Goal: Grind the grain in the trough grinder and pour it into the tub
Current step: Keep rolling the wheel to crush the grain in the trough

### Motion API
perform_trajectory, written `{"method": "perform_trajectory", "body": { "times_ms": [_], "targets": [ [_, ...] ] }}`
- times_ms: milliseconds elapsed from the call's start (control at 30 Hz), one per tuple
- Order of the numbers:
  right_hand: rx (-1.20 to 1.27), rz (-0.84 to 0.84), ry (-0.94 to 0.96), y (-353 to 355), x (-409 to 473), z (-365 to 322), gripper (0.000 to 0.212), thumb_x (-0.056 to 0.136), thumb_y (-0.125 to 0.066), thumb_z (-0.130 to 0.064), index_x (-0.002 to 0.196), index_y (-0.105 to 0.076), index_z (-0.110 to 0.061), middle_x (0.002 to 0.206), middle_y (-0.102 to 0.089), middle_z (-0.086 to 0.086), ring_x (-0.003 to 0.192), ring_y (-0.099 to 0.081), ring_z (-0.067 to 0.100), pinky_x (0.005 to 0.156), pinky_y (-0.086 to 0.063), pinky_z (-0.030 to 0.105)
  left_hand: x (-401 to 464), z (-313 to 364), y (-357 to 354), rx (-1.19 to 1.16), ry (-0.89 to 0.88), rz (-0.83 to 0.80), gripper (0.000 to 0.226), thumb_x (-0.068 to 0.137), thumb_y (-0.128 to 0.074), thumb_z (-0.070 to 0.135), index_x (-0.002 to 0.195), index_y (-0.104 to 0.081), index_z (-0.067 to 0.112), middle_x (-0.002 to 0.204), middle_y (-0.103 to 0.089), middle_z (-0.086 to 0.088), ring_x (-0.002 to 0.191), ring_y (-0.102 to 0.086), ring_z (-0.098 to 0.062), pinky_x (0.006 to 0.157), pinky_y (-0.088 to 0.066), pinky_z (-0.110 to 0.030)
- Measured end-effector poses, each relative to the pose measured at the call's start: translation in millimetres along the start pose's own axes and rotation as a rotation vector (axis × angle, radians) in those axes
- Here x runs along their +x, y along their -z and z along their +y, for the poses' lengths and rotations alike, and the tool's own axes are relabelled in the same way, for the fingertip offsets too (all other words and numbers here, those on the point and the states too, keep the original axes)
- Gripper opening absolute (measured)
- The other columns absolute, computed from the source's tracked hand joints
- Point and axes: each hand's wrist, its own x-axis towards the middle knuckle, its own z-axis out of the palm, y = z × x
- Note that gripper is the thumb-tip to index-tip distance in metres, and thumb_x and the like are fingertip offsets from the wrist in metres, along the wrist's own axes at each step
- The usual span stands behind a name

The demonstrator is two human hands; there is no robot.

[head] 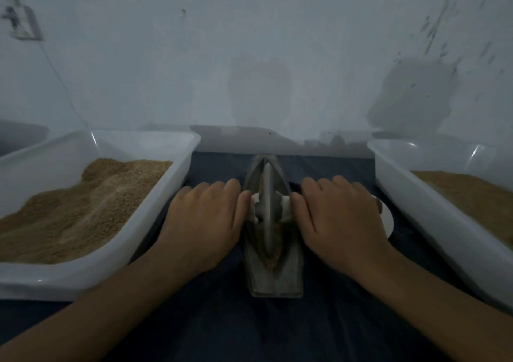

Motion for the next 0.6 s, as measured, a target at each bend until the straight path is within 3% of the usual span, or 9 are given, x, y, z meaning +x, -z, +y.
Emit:
{"method": "perform_trajectory", "body": {
  "times_ms": [100,167,233,333,400,500,600],
  "targets": [
    [-0.014,-0.133,-0.046,-7.6,21.8,-2.1,0.048,0.105,-0.012,-0.037,0.073,-0.044,-0.021,0.061,-0.041,-0.007,0.056,-0.045,0.021,0.059,-0.036,0.036,17.5,0.9,-8.8,0.067,0.0,0.002,0.047,0.104,0.001,0.041,0.092,-0.043,0.027,0.083,-0.051,0.007,0.071,-0.054,-0.022,0.061,-0.038,-0.036],
    [0.012,-0.213,-0.075,-21.3,46.4,-2.3,0.061,0.097,0.004,-0.024,0.089,-0.056,-0.015,0.077,-0.06,0.003,0.069,-0.057,0.026,0.064,-0.041,0.036,44.9,1.0,-21.1,0.149,0.008,-0.008,0.033,0.105,-0.015,0.032,0.094,-0.045,0.023,0.086,-0.058,0.002,0.073,-0.058,-0.026,0.058,-0.036,-0.033],
    [-0.013,-0.339,-0.151,-38.9,71.3,4.3,0.052,0.096,-0.003,-0.028,0.097,-0.055,-0.019,0.1,-0.067,0.01,0.081,-0.055,0.026,0.069,-0.038,0.037,70.5,-2.2,-31.6,0.161,0.054,-0.046,0.025,0.105,-0.028,0.026,0.091,-0.048,0.021,0.087,-0.06,0.0,0.072,-0.054,-0.024,0.058,-0.031,-0.032],
    [-0.016,-0.45,-0.233,-49.0,87.2,7.4,0.033,0.1,-0.018,-0.032,0.093,-0.048,-0.02,0.106,-0.066,0.013,0.084,-0.054,0.029,0.071,-0.035,0.039,89.4,-6.2,-41.1,0.144,0.098,-0.073,0.02,0.103,-0.04,0.021,0.085,-0.048,0.019,0.077,-0.046,0.002,0.068,-0.043,-0.021,0.057,-0.029,-0.031],
    [-0.02,-0.414,-0.201,-45.0,77.6,8.5,0.031,0.1,-0.018,-0.029,0.093,-0.047,-0.018,0.093,-0.063,0.01,0.073,-0.045,0.025,0.066,-0.033,0.038,82.7,-3.8,-36.5,0.149,0.084,-0.044,0.019,0.102,-0.037,0.021,0.086,-0.046,0.02,0.075,-0.043,0.003,0.066,-0.042,-0.021,0.054,-0.024,-0.03],
    [-0.082,-0.221,-0.043,-28.5,47.0,2.9,0.028,0.104,-0.028,-0.024,0.081,-0.041,-0.016,0.063,-0.044,0.0,0.052,-0.033,0.02,0.049,-0.025,0.033,51.7,1.9,-23.4,0.107,0.043,0.008,0.026,0.104,-0.021,0.03,0.089,-0.041,0.022,0.079,-0.051,0.004,0.066,-0.047,-0.023,0.057,-0.028,-0.032],
    [-0.002,-0.084,-0.077,-8.8,17.6,-1.9,0.044,0.106,-0.024,-0.042,0.068,-0.037,-0.026,0.055,-0.036,-0.01,0.048,-0.03,0.012,0.054,-0.028,0.033,15.9,2.2,-7.9,-0.089,0.072,0.1,0.043,0.106,-0.008,0.042,0.083,-0.041,0.028,0.073,-0.05,0.008,0.062,-0.049,-0.021,0.059,-0.035,-0.036]
  ]
}}
